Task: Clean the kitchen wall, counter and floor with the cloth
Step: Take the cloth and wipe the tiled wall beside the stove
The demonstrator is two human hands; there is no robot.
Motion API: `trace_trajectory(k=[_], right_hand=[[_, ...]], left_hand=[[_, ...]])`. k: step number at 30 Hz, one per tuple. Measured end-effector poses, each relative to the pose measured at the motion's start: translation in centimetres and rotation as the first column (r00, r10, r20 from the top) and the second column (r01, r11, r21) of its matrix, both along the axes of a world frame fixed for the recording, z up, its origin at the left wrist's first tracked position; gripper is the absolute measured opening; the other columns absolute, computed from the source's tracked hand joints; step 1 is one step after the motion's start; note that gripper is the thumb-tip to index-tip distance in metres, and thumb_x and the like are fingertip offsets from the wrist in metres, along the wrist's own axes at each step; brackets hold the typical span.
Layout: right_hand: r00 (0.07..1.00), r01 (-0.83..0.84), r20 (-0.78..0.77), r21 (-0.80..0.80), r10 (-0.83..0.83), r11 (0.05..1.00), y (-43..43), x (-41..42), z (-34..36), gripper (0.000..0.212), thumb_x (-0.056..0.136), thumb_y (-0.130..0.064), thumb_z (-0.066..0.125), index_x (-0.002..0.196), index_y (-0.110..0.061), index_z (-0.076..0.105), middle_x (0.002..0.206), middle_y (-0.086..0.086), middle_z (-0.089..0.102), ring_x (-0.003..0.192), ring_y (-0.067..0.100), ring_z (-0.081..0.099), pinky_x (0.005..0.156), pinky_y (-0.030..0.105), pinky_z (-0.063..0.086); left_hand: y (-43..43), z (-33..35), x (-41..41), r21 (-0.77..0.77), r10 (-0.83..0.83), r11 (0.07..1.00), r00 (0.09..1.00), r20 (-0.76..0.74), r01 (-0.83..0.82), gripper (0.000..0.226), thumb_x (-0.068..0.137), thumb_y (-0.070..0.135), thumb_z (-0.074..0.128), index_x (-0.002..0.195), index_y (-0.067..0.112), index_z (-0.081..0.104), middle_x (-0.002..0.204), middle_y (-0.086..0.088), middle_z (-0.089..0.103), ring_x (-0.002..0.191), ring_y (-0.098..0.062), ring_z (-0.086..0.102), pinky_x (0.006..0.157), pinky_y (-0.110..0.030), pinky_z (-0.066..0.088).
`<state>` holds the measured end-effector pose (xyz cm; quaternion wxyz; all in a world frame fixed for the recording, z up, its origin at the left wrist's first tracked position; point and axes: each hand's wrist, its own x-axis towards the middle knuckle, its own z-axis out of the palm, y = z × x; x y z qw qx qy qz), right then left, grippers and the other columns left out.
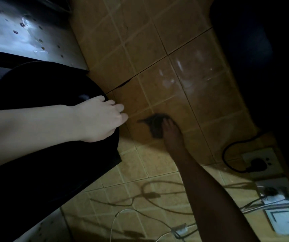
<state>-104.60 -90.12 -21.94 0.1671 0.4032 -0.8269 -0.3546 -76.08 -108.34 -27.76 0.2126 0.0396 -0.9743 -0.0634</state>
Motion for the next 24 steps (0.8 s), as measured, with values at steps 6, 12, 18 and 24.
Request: trace_trajectory(k=[6,12,18,24], right_hand=[[0.975,0.155,0.083,0.415,-0.207,0.897,6.5,1.7,-3.0,0.046,0.099,-0.016,0.029,0.144,-0.01,0.034,0.157,0.004,0.023,0.145,0.017,0.018,0.118,0.032,0.015],[0.844,0.4,0.171,0.432,-0.509,0.808,8.1,4.8,-1.2,0.047,0.096,-0.018,0.05,0.141,-0.01,0.04,0.153,0.006,0.03,0.137,0.024,0.035,0.111,0.034,0.032],[0.568,0.703,0.695,-0.132,-0.44,0.699,4.7,9.4,3.1,0.026,0.101,-0.01,0.035,0.112,0.004,0.054,0.107,0.022,0.053,0.083,0.038,0.05,0.076,0.041,0.036],[0.44,0.74,0.875,-0.225,-0.203,0.634,5.8,14.8,5.1,0.033,0.093,0.009,0.038,0.122,0.011,0.052,0.11,0.033,0.055,0.094,0.028,0.052,0.074,0.04,0.035]], left_hand=[[-0.8,-0.3,0.6,0.004,0.019,1.0,0.999,-0.031,-0.019,0.023,0.094,0.031,0.039,0.116,0.026,0.044,0.115,0.003,0.048,0.102,-0.017,0.052,0.071,-0.03,0.03],[-0.4,0.9,2.2,0.007,0.004,1.0,0.998,-0.07,-0.004,0.023,0.094,0.029,0.04,0.116,0.023,0.047,0.114,0.001,0.05,0.1,-0.019,0.054,0.073,-0.032,0.037],[0.6,2.1,5.0,0.032,0.021,0.999,0.999,-0.039,-0.02,0.022,0.095,0.029,0.04,0.116,0.022,0.046,0.114,0.0,0.048,0.1,-0.021,0.053,0.072,-0.032,0.033],[2.2,3.3,9.1,0.052,0.053,0.997,0.997,-0.063,-0.05,0.017,0.096,0.031,0.039,0.11,0.026,0.046,0.109,0.003,0.049,0.099,-0.019,0.054,0.07,-0.031,0.032]])
